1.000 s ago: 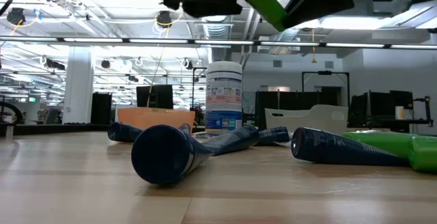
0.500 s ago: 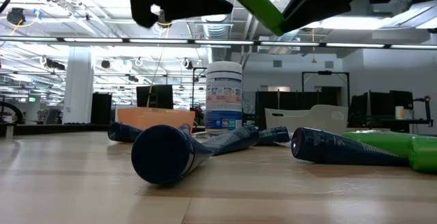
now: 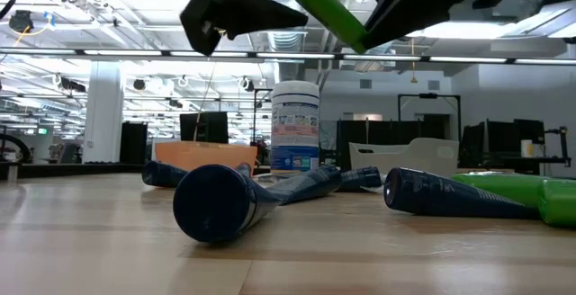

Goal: Pick & Place Travel size toiletries
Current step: Put the shampoo into the white bin

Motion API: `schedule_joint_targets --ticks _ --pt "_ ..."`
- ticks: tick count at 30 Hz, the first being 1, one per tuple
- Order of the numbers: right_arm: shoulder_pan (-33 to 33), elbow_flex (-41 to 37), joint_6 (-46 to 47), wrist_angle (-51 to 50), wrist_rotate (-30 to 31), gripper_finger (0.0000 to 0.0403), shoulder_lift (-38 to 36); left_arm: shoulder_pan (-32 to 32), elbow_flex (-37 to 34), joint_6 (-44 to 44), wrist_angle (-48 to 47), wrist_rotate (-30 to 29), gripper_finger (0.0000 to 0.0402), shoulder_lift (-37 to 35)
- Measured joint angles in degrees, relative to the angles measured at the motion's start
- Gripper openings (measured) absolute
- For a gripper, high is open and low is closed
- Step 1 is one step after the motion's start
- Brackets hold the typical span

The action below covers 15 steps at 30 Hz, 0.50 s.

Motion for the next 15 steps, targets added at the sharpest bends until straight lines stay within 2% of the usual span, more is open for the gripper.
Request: schedule_joint_targets --ticks 4,9,15 --pt "-0.56 0.00 -0.01 1.60 -2.49 0.0082 0.00 0.76 0.04 4.97 0.73 -0.21 0.0274 0.63" --pt "-1.15 0.00 -1.12 1.67 -2.80 0.0082 0.00 0.43 0.07 9.88 0.48 -0.52 0.0274 1.46" --pt "-2.53 0.00 -1.53 1.40 -2.89 0.0082 0.00 0.28 0.02 11.72 0.59 -1.37 0.0269 1.81"
